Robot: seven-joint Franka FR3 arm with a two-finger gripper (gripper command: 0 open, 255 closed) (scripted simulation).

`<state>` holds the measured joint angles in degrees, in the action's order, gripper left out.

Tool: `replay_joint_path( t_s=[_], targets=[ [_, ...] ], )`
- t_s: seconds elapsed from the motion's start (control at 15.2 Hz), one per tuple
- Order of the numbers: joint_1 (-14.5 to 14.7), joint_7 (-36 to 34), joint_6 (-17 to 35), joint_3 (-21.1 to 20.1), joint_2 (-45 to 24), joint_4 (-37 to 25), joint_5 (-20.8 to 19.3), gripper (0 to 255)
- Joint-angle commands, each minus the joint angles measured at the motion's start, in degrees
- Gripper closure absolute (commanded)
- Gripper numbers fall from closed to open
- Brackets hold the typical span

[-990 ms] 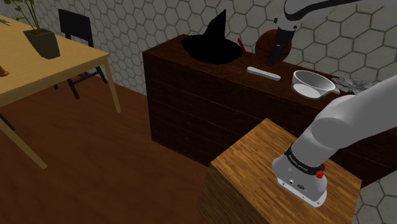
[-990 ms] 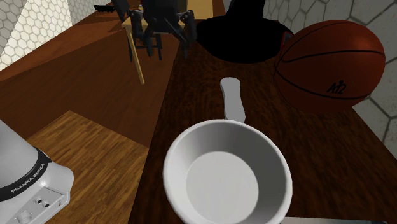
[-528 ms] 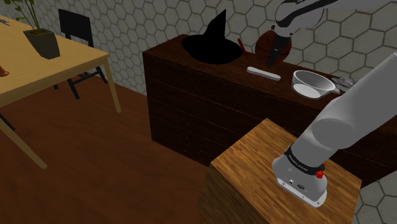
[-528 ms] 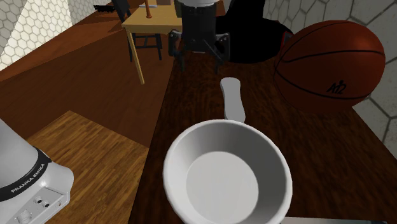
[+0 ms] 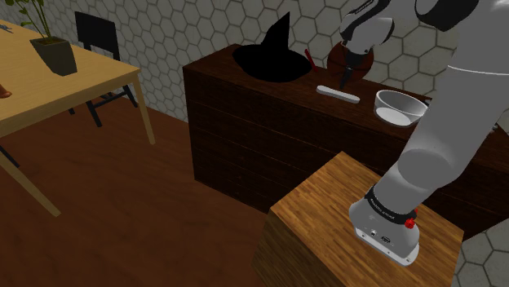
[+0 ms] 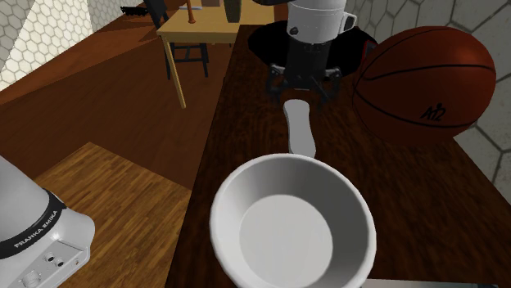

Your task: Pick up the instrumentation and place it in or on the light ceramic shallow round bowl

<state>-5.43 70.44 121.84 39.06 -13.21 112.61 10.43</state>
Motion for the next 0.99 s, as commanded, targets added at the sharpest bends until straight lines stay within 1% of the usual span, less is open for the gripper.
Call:
replay_joint_path(
  t_s=[0.0, 0.46, 0.92],
  targets=[
    [-1.55, 2.91, -0.1, -0.68, -3.14, -2.34, 2.63, 0],
    [-2.51, 4.7, 4.64, -1.99, -6.33, -0.09, 5.39, 0],
    [-2.51, 4.7, 4.64, -2.0, -6.33, -0.09, 5.38, 0]
  ],
)
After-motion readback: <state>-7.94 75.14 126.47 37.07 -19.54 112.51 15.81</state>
